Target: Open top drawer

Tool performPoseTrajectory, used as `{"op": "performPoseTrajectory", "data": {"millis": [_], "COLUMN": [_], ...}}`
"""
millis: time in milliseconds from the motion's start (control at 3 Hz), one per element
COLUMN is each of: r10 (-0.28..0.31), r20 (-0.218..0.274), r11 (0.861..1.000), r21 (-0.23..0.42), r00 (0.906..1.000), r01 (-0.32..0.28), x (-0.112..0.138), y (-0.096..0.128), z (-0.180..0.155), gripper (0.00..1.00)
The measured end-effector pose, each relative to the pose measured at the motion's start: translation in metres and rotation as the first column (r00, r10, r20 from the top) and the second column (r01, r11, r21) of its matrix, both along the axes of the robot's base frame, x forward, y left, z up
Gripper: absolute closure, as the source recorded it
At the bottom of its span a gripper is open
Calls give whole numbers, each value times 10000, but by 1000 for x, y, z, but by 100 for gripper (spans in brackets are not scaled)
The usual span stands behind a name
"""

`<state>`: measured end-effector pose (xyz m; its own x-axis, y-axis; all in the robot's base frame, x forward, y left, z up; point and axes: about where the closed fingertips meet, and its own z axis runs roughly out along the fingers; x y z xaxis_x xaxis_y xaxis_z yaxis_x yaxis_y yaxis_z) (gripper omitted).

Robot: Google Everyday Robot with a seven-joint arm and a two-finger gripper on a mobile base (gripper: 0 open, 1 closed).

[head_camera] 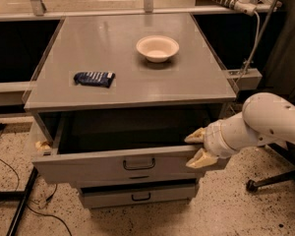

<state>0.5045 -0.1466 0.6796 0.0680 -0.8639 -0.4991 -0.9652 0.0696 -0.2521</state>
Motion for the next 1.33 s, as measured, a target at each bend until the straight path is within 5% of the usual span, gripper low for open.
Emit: {"op": "performPoseTrajectory", "data": {"millis": [333, 1333], "r10": [-135, -64], "r20": [-785, -888], "r11": [9969, 9963], "r21": [765, 843], "r00": [9968, 9960], "r01": [195, 140], "x": [-25, -30], "y": [-6, -5], "z": [-28, -15], "gripper": [0, 66]}}
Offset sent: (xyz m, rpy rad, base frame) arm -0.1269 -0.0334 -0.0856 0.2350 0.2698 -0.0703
